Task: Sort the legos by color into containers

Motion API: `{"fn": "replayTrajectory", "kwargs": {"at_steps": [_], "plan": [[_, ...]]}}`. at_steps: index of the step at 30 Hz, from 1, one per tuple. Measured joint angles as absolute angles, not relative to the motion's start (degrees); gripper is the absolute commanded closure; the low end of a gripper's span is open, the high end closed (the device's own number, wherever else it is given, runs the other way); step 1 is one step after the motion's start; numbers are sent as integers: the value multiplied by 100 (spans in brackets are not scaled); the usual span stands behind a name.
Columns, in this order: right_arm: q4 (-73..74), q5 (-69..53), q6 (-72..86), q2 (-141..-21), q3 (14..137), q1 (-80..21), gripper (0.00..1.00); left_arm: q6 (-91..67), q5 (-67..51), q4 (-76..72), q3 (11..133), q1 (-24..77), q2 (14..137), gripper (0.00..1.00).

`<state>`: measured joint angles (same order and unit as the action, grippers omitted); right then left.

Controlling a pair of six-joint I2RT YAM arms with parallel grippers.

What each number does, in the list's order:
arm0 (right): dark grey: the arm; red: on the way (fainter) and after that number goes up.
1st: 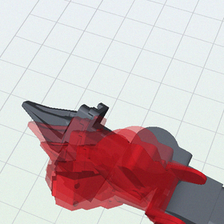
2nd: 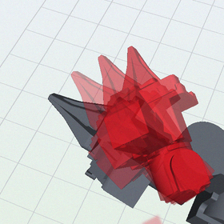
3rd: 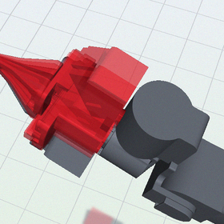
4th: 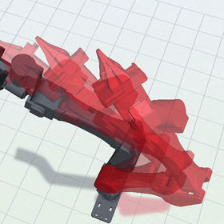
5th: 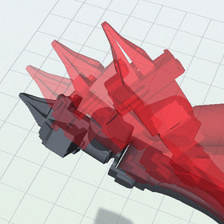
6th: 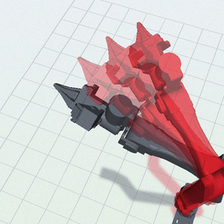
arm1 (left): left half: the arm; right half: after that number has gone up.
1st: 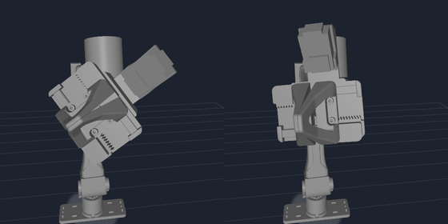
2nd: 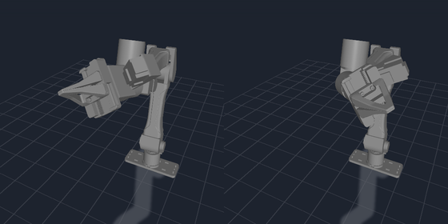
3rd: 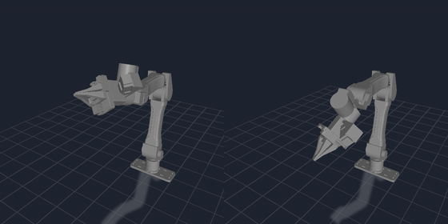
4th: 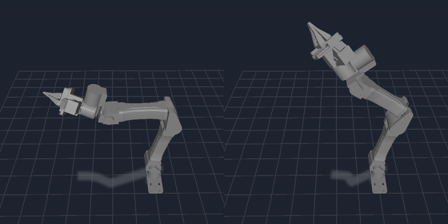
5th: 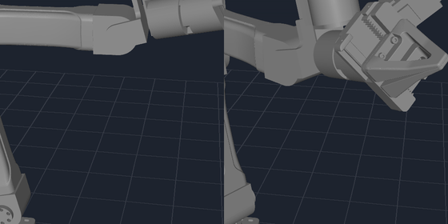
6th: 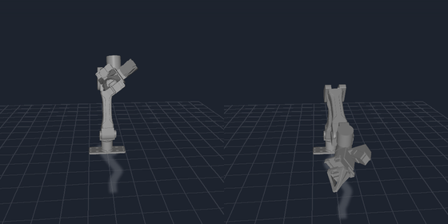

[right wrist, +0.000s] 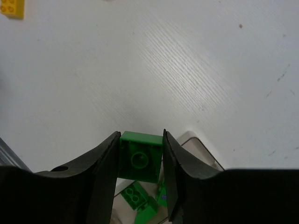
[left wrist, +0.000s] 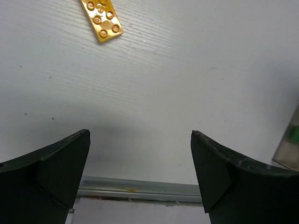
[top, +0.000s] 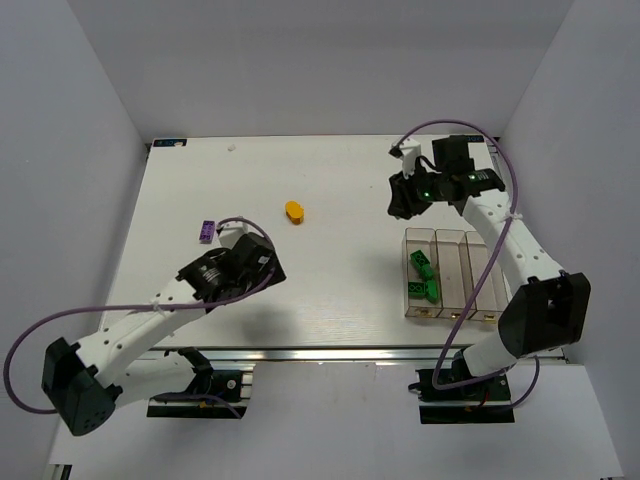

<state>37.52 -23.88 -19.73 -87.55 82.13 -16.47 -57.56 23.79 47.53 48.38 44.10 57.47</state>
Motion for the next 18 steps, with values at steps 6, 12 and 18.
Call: {"fn": "replayTrajectory", "kwargs": {"at_steps": [6, 12, 18], "plan": [[3841, -2117, -2163, -8344, 7236, -1317, 100, -5334, 2429, 4696, 5181, 4405, 6576, 2], [3931, -2001, -2300, -8147, 6539, -1236, 91, -5078, 2438, 4541, 5301, 4311, 6976, 2], [3929, -1911, -2342, -8165, 6222, -1151, 84, -4939, 2392, 4530, 5441, 4086, 7286, 2]]}}
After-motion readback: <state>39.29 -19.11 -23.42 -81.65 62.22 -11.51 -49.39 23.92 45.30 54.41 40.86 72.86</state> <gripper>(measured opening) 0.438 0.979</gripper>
